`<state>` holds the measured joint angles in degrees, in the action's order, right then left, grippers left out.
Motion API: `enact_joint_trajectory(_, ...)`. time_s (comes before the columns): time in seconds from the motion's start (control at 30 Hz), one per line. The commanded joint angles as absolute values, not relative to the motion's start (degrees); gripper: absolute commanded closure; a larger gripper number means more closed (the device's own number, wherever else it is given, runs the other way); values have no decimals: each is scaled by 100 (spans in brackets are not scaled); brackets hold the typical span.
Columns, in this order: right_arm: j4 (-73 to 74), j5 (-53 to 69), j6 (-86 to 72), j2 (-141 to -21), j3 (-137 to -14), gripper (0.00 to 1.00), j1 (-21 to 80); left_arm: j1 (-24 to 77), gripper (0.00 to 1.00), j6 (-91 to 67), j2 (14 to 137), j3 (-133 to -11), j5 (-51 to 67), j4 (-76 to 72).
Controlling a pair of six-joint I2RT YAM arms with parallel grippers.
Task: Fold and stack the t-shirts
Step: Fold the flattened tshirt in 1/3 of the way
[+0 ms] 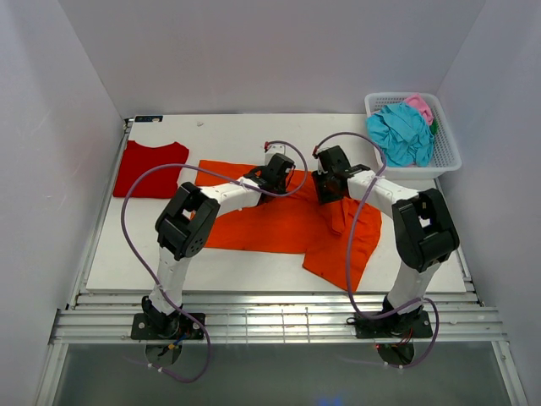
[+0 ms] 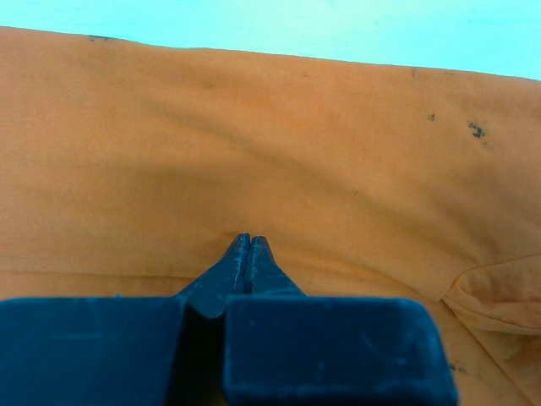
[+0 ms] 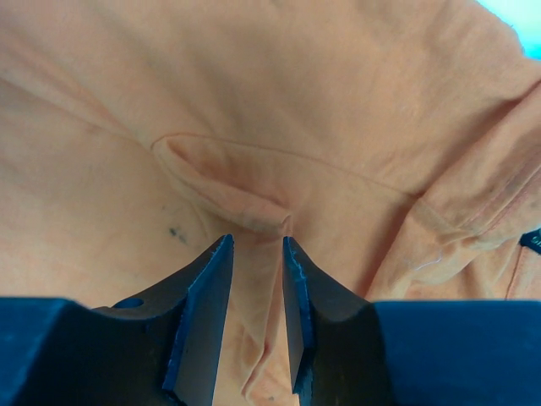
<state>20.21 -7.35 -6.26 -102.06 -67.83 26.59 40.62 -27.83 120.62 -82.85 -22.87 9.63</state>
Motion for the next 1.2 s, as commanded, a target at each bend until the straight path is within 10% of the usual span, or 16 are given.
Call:
enact_joint_trajectory(0.0,1811,-774,-650,-10265,-7066,64,2584,4061,100,-2716,11610,-8183,-2426,940)
enact_joint_trajectory(0.53,1802,-448,-650,-10564,-7128,65,2496,4034,100,-2698,11602,-8200,-2426,932)
enact_joint_trajectory(0.77,1837,-387,-650,-10547,-7137,92,2496,4017,100,-2698,11602,-8200,-2400,932)
enact_joint_trajectory(1.17,2100,8,-685,-9774,-6794,92,2505,4017,100,-2716,11681,-8279,-2347,932)
